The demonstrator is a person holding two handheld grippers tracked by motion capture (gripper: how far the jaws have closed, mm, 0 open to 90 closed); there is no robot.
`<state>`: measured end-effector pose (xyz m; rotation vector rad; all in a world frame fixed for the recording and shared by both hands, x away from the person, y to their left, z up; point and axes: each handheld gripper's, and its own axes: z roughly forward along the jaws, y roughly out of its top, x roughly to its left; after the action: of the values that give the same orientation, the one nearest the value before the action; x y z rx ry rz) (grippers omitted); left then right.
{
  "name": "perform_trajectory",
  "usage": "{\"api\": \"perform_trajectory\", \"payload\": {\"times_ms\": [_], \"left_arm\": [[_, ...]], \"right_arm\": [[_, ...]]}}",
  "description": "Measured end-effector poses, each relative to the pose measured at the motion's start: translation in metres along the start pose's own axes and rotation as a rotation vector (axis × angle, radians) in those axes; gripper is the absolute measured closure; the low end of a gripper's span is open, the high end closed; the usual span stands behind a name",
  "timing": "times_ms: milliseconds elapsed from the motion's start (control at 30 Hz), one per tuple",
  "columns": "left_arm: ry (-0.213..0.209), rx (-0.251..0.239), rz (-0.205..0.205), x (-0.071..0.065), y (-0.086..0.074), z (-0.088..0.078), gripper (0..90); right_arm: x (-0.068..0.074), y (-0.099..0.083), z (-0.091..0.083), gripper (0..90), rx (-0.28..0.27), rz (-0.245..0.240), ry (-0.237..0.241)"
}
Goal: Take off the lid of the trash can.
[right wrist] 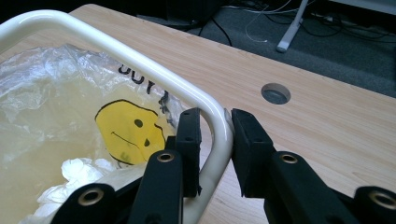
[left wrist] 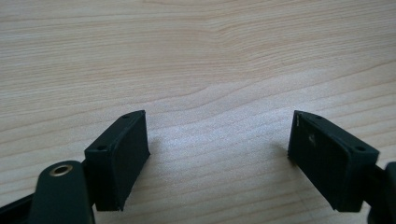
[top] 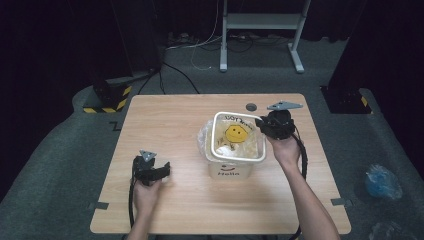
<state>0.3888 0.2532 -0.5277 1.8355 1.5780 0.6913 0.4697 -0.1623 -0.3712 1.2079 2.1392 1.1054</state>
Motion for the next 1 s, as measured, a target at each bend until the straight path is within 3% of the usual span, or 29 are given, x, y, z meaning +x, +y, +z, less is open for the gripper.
{"api": "perform_trajectory", "payload": {"times_ms": [400,1000], "left_arm": [[0.001,0.000,0.000,0.000,0.000,0.000,20.2],[0.001,0.000,-0.002,0.000,0.000,0.000,20.4]], "right_arm": [[-0.010,-0.005,-0.010,73.9,-0.001,0.011,-0.010],[-0.039,-0.026,-0.028,73.9,0.005,0.055,-0.051]]}}
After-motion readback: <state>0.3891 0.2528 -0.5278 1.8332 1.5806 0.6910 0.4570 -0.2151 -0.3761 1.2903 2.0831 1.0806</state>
